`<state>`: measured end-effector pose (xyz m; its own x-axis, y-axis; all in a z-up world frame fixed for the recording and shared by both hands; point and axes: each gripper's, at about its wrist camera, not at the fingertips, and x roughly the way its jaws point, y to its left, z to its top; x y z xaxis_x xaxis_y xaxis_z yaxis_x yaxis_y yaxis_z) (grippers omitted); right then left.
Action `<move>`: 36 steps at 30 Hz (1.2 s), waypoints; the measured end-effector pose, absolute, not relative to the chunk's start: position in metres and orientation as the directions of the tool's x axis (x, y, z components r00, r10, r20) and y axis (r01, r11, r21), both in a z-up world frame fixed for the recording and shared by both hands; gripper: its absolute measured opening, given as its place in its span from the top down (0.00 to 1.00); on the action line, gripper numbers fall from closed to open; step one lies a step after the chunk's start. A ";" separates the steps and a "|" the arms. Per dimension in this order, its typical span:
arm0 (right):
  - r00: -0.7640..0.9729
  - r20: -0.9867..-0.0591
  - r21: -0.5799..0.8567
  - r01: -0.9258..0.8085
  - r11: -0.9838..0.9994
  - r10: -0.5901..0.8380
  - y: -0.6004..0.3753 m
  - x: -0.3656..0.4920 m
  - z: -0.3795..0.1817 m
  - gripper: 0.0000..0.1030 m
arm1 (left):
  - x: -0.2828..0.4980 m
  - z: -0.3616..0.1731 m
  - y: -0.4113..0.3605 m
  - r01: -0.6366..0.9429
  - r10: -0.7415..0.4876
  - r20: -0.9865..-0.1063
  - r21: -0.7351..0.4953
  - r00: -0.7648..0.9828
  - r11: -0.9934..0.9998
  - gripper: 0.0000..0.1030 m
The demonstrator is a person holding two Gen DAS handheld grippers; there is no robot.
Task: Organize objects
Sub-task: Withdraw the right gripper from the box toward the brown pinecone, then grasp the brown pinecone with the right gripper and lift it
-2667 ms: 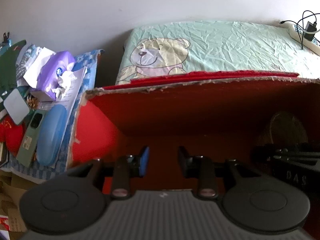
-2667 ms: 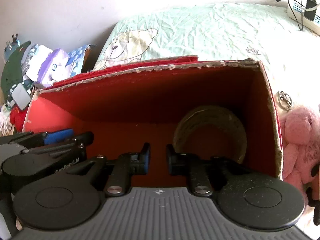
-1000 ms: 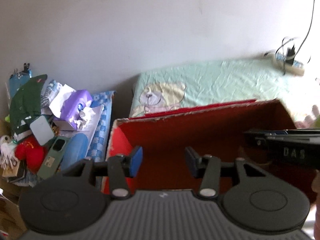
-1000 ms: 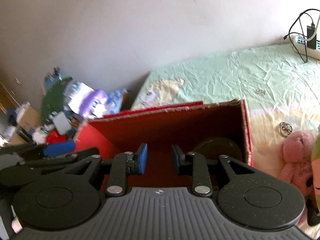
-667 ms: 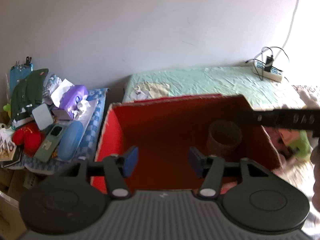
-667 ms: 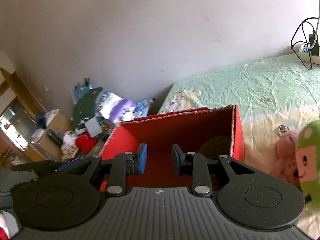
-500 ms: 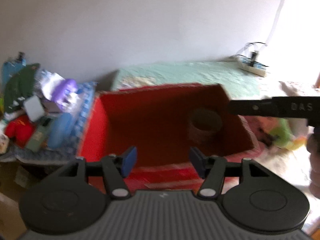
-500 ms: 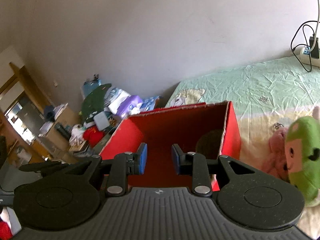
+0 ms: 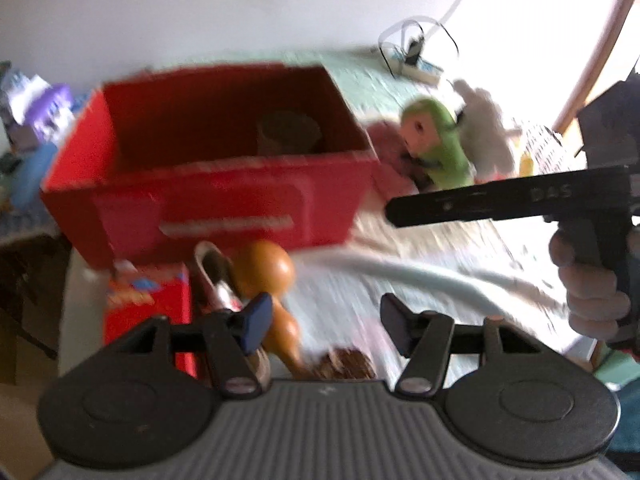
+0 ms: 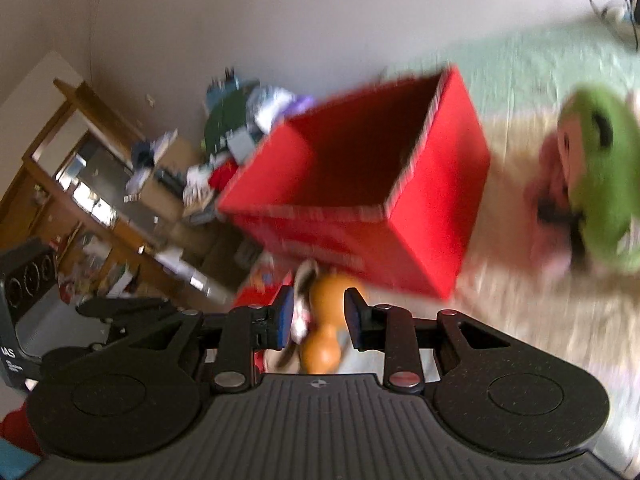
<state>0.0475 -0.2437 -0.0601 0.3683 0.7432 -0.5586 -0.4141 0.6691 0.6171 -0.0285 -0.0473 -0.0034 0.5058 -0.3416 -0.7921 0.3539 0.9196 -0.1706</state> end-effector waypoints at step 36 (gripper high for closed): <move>0.026 -0.639 0.736 -0.268 0.621 0.769 -0.236 0.049 -0.127 0.67 | -0.023 -0.066 -0.078 0.300 -0.295 -0.896 -0.196 0.331 0.934 0.57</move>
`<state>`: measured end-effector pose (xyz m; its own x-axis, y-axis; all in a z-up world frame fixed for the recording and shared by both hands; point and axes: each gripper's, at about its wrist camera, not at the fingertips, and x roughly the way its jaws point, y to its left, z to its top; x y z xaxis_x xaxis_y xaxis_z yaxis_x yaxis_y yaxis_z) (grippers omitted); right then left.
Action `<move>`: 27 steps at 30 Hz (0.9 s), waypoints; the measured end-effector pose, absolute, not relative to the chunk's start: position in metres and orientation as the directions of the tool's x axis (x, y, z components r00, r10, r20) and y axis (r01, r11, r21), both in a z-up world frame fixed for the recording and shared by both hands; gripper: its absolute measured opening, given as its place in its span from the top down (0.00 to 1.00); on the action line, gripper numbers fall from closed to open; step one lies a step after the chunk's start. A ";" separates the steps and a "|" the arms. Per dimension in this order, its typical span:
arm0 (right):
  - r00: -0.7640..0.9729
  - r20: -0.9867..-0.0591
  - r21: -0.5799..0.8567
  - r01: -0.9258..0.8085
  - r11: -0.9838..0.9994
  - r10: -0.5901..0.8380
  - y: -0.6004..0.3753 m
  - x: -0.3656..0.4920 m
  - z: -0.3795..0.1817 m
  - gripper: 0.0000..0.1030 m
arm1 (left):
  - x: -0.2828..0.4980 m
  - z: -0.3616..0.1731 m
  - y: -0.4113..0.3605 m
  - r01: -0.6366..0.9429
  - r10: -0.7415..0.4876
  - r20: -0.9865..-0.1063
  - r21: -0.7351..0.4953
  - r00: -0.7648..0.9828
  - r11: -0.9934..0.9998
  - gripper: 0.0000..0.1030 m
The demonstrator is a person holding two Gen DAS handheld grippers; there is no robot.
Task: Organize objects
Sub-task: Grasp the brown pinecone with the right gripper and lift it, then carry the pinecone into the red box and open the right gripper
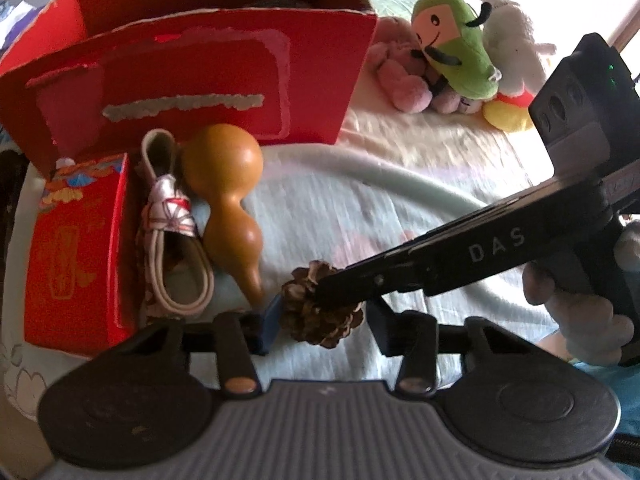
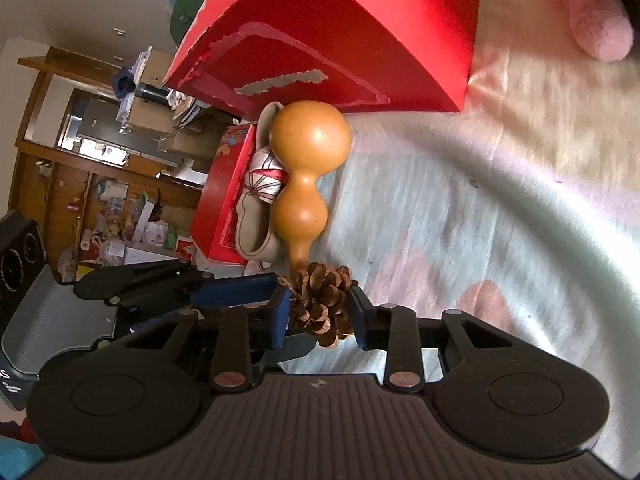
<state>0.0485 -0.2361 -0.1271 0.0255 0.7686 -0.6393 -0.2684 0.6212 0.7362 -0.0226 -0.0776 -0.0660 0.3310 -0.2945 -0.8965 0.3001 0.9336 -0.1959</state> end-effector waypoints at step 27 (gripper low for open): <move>0.431 -0.650 0.553 -0.295 0.779 0.625 -0.259 0.066 0.004 0.72 | 0.040 0.032 -0.100 0.659 -0.543 -0.734 -0.177 0.407 0.731 0.71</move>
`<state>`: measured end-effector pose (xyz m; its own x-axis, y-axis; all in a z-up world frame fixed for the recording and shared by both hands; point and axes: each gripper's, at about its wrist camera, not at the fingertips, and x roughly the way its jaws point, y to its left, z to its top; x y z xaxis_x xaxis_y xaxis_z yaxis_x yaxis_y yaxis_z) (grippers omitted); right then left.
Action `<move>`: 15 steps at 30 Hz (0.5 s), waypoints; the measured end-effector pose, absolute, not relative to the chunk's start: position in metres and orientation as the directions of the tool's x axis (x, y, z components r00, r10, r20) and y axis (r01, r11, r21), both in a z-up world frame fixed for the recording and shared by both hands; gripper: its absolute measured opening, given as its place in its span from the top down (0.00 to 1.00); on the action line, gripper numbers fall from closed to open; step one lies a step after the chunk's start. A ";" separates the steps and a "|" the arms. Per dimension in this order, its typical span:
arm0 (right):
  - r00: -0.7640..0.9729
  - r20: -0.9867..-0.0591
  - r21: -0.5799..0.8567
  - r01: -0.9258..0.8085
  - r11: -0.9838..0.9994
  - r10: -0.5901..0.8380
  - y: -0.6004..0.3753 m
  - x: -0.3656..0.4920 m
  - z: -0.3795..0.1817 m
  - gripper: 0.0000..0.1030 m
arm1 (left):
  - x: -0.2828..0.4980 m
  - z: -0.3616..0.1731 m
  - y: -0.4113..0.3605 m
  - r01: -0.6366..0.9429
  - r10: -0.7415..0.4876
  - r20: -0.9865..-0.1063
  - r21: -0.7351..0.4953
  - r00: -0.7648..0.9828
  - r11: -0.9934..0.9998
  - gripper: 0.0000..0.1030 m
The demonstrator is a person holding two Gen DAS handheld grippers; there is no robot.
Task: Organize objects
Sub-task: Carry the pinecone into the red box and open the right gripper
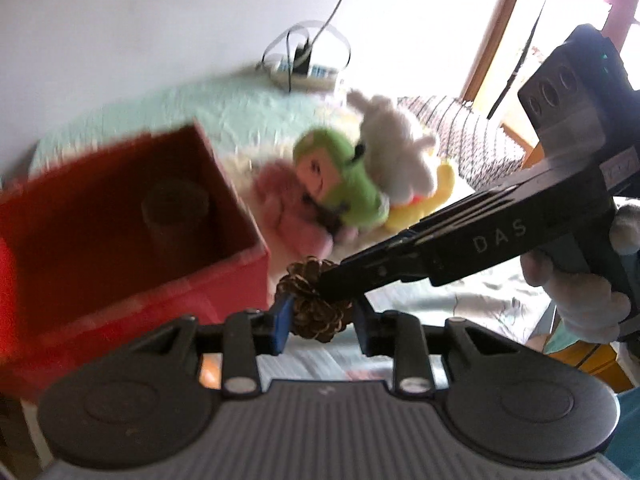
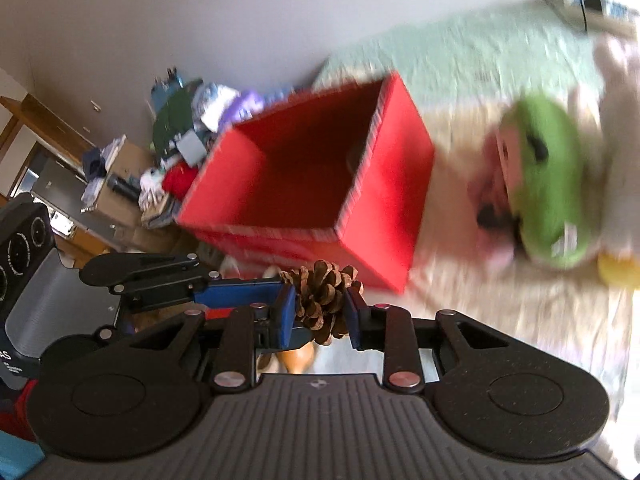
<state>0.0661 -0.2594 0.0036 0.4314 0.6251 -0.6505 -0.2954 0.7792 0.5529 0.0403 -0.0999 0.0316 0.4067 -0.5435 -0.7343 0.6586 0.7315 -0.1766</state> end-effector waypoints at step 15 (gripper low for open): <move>0.396 -0.781 0.330 -0.393 0.858 0.482 -0.178 0.163 0.033 0.72 | 0.127 0.056 -0.052 0.714 -0.562 -0.702 -0.109 0.437 0.692 0.72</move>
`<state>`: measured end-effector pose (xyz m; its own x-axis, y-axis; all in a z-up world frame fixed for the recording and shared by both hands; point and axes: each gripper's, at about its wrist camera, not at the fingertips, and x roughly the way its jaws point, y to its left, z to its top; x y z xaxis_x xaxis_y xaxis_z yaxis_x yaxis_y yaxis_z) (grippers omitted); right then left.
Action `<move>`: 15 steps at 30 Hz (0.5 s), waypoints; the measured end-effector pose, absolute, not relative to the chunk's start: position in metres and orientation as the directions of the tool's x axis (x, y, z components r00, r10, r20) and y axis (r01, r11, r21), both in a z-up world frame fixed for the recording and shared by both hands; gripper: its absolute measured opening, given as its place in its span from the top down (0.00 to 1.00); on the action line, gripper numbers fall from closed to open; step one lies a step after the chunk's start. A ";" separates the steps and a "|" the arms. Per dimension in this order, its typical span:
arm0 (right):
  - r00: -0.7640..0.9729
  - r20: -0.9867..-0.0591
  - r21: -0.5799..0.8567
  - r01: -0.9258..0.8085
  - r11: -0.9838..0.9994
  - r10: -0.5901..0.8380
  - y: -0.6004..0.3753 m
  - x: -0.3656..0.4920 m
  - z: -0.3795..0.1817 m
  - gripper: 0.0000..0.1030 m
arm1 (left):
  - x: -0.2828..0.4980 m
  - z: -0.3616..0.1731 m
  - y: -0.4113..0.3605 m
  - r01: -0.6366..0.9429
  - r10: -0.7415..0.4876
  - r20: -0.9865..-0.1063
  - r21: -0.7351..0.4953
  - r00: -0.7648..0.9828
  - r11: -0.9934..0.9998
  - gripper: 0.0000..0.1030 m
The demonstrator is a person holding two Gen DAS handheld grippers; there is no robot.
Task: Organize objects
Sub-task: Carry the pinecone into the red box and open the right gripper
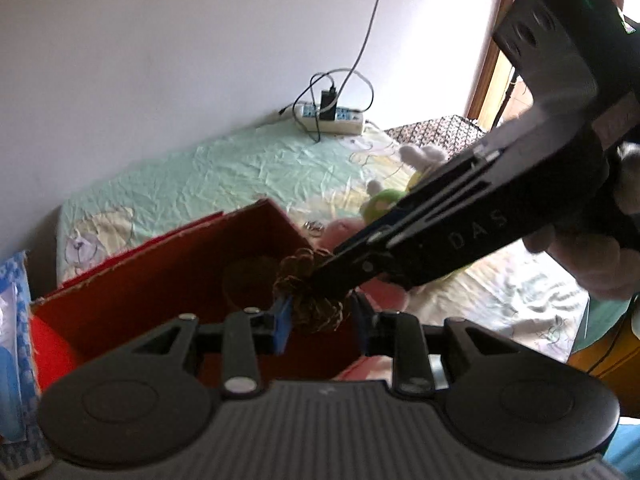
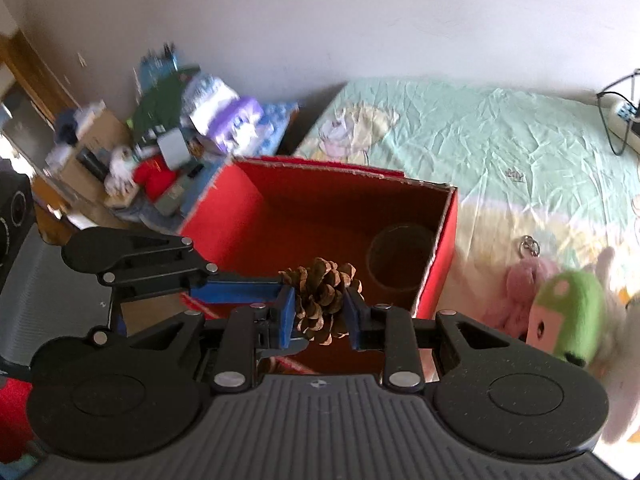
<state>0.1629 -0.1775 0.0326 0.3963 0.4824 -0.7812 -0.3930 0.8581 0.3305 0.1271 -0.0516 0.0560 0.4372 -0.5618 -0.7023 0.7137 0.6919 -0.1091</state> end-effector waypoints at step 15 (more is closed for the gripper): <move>0.224 -0.966 -0.012 -0.537 0.844 0.128 -0.106 0.208 -0.019 0.72 | 0.151 -0.003 -0.042 0.737 -0.532 -0.781 -0.141 0.328 0.661 0.68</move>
<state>0.2076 -0.1055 -0.0191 0.2241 0.1283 -0.9661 -0.5369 0.8435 -0.0125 0.1506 -0.0419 -0.0030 0.3281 -0.5319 -0.7806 0.7369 0.6612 -0.1409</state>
